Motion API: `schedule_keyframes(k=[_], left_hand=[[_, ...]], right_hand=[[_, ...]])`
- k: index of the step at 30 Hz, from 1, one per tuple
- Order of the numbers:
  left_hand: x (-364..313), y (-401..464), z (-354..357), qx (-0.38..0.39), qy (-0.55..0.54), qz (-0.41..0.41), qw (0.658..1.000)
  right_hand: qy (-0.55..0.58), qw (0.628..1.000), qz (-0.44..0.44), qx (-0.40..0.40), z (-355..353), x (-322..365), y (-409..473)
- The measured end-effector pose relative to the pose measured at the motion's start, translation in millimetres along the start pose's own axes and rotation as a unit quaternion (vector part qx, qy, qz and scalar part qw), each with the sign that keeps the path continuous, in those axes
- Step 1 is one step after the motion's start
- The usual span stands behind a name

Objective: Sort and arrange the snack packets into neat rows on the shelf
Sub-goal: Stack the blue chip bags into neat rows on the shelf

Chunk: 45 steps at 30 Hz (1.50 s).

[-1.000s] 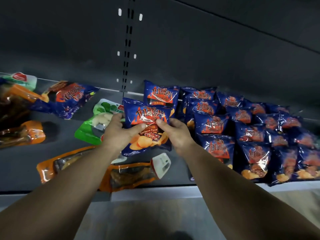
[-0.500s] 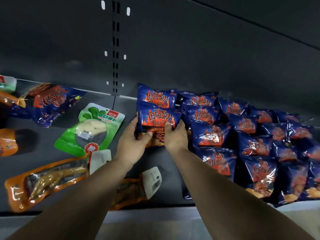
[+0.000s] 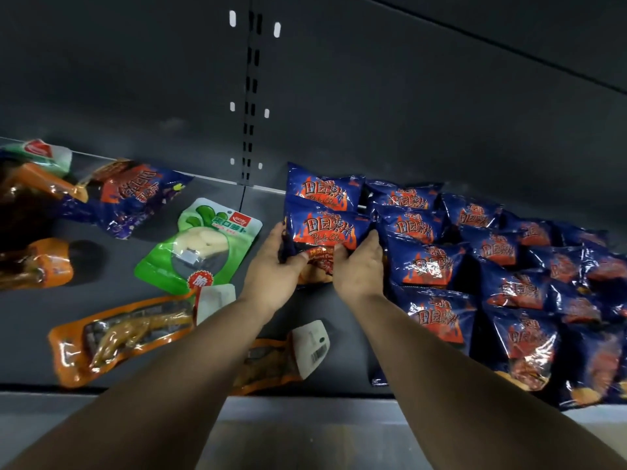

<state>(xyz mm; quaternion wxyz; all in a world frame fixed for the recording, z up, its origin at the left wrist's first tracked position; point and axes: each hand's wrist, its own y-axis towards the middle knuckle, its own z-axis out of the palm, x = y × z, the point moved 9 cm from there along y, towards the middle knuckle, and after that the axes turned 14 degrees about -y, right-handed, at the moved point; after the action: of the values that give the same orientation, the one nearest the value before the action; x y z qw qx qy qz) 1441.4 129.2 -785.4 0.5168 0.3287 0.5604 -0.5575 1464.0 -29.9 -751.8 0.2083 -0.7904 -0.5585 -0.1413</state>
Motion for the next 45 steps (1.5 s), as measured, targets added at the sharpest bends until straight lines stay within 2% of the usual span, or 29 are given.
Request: schedule_keyframes(k=[4, 7, 9, 11, 14, 16, 20, 30, 35, 38, 42, 45], left_hand=[[-13, -4, -21, -0.047, 0.056, 0.013, 0.997], [-27, -5, -53, -0.109, 0.072, 0.029, 0.991], [-33, -10, -79, -0.161, 0.054, 0.023, 0.985], [-30, -14, -112, -0.228, 0.011, -0.017, 0.973], [-12, -19, -160, -0.300, -0.145, -0.094, 0.938], [-4, -21, -178, -0.305, -0.239, -0.145, 0.910], [-3, -14, -198, -0.306, -0.347, -0.173, 0.869], [-11, 36, -202, -0.300, -0.379, -0.182, 0.856], [9, 26, -214, -0.332, -0.319, -0.171, 0.871], [-2, 17, -213, -0.312, -0.203, -0.140, 0.917], [-41, 1, -201, -0.163, -0.029, -0.081, 0.983], [-66, -14, -203, -0.041, 0.107, -0.079, 0.990]], right_hand=[[-0.056, 0.993, -0.037, -0.094, -16, 15, -12], [-0.070, 0.978, -0.125, -0.152, -20, 48, -30], [-0.054, 0.971, -0.183, -0.142, -9, 72, -41], [-0.032, 0.970, -0.214, -0.111, 6, 94, -52], [-0.015, 0.967, -0.247, -0.056, 30, 119, -69], [-0.011, 0.963, -0.268, -0.035, 43, 129, -79], [-0.020, 0.955, -0.297, -0.004, 57, 133, -92], [-0.013, 0.969, -0.248, -0.015, 46, 96, -80], [-0.011, 0.974, -0.225, -0.016, 51, 90, -80], [0.004, 0.974, -0.226, 0.001, 55, 107, -83], [0.036, 0.970, -0.239, -0.005, 46, 149, -85], [0.063, 0.967, -0.247, 0.000, 34, 172, -86]])
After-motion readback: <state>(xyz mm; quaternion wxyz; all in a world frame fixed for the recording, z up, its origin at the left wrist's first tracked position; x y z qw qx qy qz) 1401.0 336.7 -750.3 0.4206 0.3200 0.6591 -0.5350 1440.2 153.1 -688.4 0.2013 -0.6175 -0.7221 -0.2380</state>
